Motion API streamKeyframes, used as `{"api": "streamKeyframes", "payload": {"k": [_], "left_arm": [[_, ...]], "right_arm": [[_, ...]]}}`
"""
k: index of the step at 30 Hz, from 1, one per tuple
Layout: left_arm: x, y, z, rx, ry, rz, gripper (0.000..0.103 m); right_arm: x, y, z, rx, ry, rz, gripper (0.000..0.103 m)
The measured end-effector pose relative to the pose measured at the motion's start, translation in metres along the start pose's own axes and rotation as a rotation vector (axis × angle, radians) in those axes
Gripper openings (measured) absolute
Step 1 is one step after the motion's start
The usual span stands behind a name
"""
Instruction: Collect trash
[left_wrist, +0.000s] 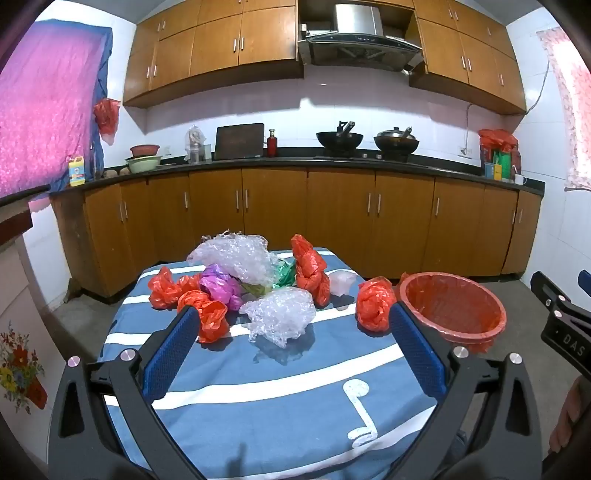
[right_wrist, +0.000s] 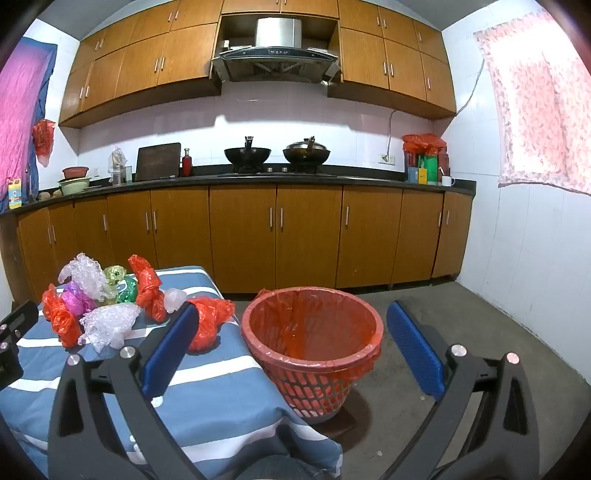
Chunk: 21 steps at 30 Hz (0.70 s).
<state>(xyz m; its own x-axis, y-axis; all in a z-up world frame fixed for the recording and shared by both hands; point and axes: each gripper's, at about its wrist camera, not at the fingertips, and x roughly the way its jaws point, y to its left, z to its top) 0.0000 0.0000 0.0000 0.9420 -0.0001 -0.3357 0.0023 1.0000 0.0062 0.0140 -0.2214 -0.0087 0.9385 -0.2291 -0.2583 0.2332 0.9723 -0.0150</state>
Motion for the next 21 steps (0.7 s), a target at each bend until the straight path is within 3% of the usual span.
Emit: {"api": "streamKeyframes", "payload": {"k": [21], "left_arm": [[-0.0001, -0.0005, 0.0001, 0.004, -0.002, 0.002, 0.101]], "right_arm": [[-0.0008, 0.0005, -0.0005, 0.0, 0.0, 0.0, 0.099]]}}
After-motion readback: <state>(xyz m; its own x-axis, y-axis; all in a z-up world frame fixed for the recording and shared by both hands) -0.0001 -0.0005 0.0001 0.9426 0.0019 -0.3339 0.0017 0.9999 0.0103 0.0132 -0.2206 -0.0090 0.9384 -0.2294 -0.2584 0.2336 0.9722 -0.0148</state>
